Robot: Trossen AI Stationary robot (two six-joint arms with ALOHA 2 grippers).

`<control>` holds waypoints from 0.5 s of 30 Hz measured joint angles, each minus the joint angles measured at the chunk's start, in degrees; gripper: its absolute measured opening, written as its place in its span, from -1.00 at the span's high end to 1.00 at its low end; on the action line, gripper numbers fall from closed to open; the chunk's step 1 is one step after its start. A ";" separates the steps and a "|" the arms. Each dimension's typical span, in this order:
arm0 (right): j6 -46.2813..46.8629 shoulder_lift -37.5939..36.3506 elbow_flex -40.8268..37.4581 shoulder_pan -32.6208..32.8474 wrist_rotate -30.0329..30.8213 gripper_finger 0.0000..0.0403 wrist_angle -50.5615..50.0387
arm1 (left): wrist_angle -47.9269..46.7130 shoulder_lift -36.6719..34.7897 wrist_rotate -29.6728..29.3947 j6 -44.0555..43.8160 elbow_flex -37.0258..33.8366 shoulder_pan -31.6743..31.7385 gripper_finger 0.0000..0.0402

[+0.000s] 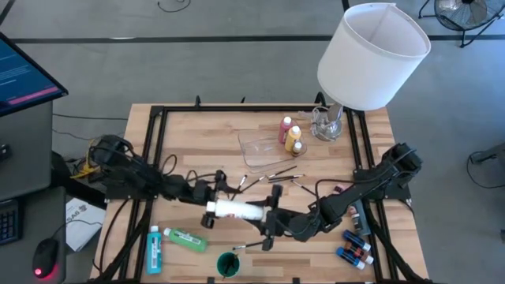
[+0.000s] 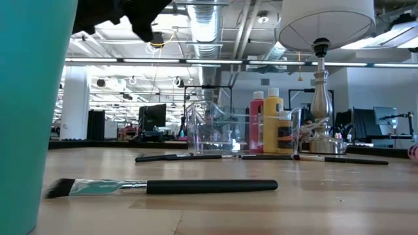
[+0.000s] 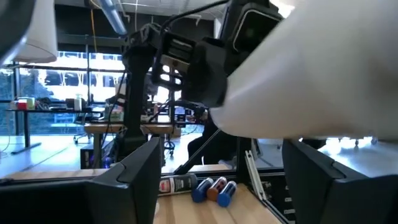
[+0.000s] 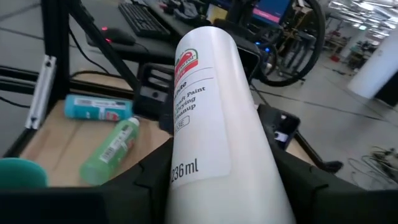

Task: Pick & Place Paint Supplies
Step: Put the big white paint bottle into the transparent bin

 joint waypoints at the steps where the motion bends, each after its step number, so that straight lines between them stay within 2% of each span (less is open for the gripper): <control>1: -0.07 -0.01 0.00 0.29 0.72 0.07 -0.22 | 0.45 0.77 0.27 -0.09 0.60 0.00 -0.16; 6: -0.59 -0.68 -0.24 1.96 5.48 0.01 -1.59 | 0.54 0.92 0.28 -3.12 -1.62 -0.15 -0.18; 15: -2.47 -0.84 -0.17 2.84 5.48 0.08 1.16 | 0.64 -4.62 0.32 -0.07 -1.94 -3.40 -0.18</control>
